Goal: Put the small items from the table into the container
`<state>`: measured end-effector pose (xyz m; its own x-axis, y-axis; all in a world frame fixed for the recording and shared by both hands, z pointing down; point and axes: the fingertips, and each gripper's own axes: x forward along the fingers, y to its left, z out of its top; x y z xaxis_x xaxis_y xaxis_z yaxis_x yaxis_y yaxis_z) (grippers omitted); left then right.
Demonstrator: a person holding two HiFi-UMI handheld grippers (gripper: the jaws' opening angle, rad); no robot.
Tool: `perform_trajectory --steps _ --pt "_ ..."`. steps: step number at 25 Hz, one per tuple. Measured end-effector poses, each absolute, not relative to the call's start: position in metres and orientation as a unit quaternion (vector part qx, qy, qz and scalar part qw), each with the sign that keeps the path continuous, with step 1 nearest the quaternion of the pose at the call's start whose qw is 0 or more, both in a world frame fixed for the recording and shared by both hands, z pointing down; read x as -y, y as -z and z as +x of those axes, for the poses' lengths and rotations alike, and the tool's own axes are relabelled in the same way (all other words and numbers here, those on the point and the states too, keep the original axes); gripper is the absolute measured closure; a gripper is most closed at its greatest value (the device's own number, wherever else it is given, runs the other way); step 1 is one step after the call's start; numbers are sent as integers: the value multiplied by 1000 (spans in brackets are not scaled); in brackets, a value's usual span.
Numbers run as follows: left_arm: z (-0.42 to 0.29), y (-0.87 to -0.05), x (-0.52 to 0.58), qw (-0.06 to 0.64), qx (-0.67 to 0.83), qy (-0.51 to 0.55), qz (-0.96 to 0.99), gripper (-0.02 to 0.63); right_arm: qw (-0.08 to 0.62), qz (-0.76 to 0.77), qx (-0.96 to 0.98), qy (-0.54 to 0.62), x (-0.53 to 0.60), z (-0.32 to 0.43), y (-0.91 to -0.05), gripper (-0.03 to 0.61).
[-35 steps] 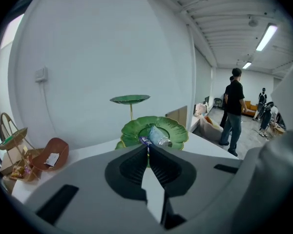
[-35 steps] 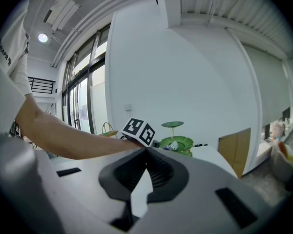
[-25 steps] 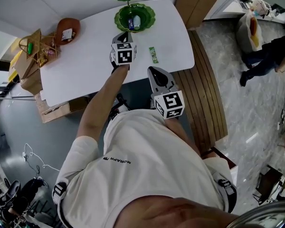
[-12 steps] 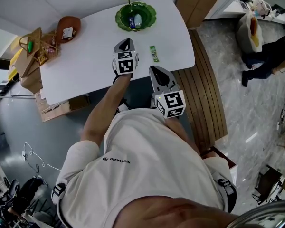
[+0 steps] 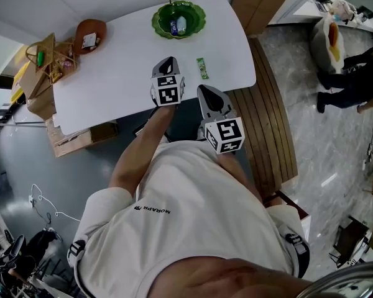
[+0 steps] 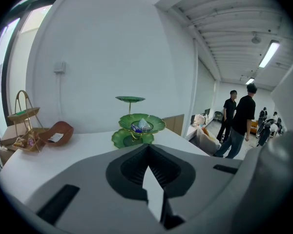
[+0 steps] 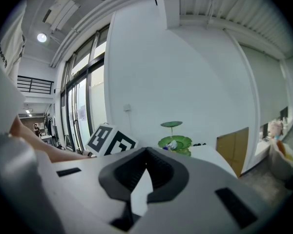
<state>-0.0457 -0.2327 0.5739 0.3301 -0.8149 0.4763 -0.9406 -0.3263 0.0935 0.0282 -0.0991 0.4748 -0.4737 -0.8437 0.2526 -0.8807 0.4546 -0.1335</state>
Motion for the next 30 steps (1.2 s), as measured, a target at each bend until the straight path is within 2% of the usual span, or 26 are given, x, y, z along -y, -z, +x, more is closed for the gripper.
perform_trajectory --steps 16,30 --pt "-31 -597 209 200 561 -174 784 609 70 519 841 -133 93 42 -479 574" --pt "28 -669 189 251 500 -240 794 589 70 551 819 -145 89 84 -488 574"
